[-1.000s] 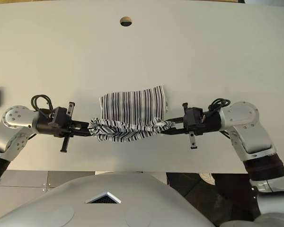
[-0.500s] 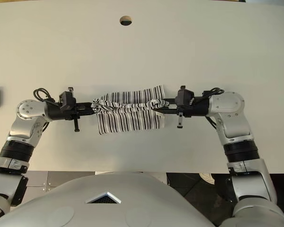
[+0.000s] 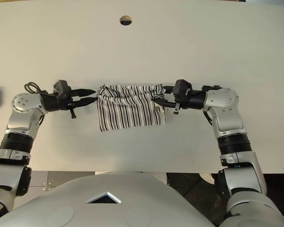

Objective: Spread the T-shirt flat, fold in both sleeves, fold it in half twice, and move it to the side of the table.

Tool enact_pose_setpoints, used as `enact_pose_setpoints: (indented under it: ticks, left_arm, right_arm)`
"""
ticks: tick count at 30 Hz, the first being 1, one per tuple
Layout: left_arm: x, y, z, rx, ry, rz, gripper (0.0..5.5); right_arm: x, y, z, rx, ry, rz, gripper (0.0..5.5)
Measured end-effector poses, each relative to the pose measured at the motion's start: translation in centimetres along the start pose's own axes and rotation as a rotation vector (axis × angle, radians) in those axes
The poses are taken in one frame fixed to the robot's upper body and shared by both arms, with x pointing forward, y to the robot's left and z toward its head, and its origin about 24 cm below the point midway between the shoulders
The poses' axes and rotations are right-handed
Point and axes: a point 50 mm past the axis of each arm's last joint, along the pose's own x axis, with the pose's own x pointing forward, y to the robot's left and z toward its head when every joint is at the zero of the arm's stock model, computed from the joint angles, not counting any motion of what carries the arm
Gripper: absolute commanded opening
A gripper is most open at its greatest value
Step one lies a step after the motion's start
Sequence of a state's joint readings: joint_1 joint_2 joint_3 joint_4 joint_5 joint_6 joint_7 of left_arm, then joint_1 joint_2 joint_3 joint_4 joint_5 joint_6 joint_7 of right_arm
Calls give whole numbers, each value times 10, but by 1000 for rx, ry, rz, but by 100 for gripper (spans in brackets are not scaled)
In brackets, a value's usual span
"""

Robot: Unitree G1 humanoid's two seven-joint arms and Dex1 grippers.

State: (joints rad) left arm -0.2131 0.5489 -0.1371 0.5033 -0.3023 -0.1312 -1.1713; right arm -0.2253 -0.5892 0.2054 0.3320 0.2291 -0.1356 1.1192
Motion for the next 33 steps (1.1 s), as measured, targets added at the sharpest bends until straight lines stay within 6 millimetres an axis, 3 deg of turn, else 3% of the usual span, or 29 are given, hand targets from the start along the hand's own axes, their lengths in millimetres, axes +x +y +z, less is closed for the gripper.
enact_pose_setpoints:
  ticks: [5,8,11,14,18,21,29,31,33]
  left_arm:
    - [2,21,-2,-103,4,148,243]
    - [6,35,-6,-146,32,266,252]
    - [12,42,-6,-116,35,347,252]
    - [23,46,5,-120,-93,413,252]
    - [25,60,28,-109,-339,622,252]
    - [24,59,44,-84,-570,768,252]
    - [10,49,84,105,-949,1000,252]
    - [9,47,91,144,-974,1008,252]
    - [12,44,96,162,-995,995,252]
  right_arm:
    - [-5,-19,0,86,6,-153,232]
    - [-13,-35,-1,110,14,-307,232]
    - [-27,-49,4,-11,-2,-502,232]
    - [-30,-52,28,-258,-142,-596,232]
    - [-17,-30,52,-504,-329,-563,232]
    - [8,3,49,-623,-373,-429,232]
    - [58,52,19,-794,-207,-98,232]
    - [63,53,9,-848,-107,-23,232]
    - [68,43,11,-943,-28,12,232]
